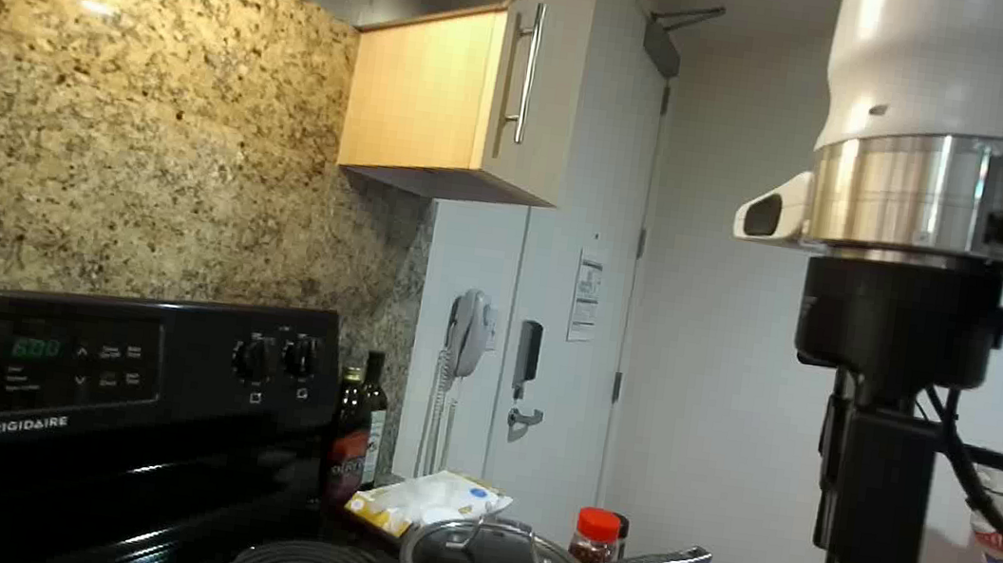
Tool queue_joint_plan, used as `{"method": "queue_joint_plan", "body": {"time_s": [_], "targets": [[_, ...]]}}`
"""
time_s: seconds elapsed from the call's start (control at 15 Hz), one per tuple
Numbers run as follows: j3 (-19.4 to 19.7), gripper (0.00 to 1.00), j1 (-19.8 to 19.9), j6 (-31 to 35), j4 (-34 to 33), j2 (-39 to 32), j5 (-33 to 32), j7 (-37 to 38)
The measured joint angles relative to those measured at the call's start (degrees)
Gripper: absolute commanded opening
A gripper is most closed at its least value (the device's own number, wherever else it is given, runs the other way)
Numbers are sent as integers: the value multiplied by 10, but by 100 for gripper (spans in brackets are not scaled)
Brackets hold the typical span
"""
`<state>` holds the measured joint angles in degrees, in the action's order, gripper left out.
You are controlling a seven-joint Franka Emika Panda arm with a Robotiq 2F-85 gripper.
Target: Remove the wooden spoon from the stove and place it on top of the pot
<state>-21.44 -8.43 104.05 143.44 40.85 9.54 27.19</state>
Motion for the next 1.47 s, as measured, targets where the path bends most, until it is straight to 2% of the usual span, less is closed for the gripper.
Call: {"method": "queue_joint_plan", "body": {"time_s": [0.33, 0.53, 0.8, 1.27, 1.47], "targets": [[0, 100, 0, 3, 0, 0, 0, 0], [-1, 100, 0, 34, -3, -16, 0, 0], [-13, 100, 1, 97, -21, -106, -1, 2], [-30, 100, -6, 101, -97, -290, -56, 63], [-20, 100, -21, 101, -116, -328, -60, 63]]}}
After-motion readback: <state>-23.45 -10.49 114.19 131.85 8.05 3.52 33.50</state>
